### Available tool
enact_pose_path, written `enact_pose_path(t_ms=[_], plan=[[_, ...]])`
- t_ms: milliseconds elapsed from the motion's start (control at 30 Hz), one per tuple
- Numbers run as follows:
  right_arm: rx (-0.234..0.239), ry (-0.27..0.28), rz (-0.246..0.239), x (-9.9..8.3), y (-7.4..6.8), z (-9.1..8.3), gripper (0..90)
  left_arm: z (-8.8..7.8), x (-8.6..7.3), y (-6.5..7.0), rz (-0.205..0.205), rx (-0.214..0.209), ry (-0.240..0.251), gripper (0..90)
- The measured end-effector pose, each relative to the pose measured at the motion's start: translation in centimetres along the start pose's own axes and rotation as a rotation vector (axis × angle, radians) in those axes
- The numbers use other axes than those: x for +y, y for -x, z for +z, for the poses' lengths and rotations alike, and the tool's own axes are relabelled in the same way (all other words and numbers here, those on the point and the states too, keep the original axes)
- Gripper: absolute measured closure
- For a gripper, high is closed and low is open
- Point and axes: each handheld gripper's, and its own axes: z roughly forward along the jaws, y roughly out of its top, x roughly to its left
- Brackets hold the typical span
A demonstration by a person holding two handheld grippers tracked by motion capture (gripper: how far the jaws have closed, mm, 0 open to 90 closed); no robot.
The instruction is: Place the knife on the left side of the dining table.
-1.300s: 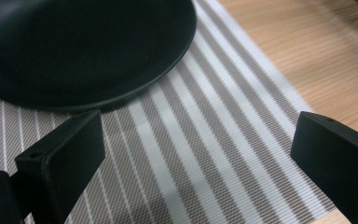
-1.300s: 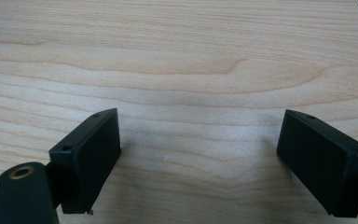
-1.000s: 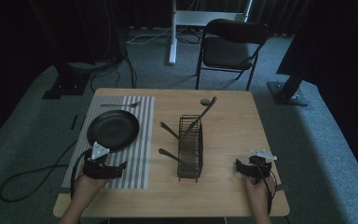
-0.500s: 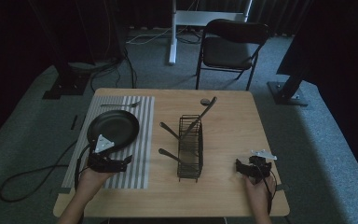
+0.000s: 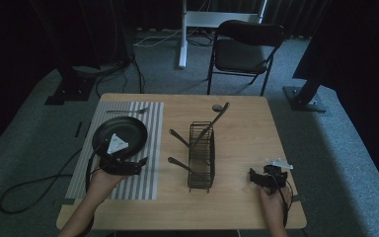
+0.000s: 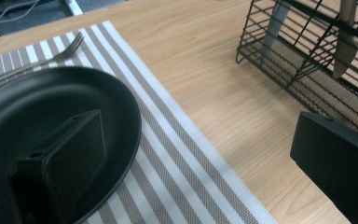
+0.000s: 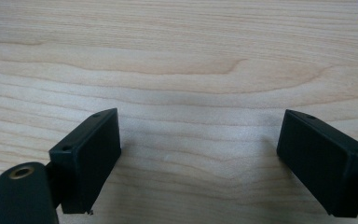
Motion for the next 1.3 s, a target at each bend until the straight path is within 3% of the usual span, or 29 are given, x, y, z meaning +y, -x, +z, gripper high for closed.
enact_pose_path(t_ms=[267, 633, 667, 1300], plan=[[0.000, 0.000, 0.000, 0.0, 0.0, 0.0, 12.5, 0.1, 0.9, 0.4, 0.017, -0.006, 0.009, 4.2], [0.000, 0.000, 0.000, 0.0, 0.0, 0.0, 12.5, 0.5, 2.6, 0.8, 0.025, -0.055, 0.030, 4.2], [0.000, 0.000, 0.001, 0.0, 0.0, 0.0, 12.5, 0.7, 3.1, 0.9, 0.024, -0.074, 0.037, 4.2], [0.000, 0.000, 0.001, 0.0, 0.0, 0.0, 12.5, 1.7, 6.1, 2.4, 0.049, -0.116, 0.055, 4.2]])
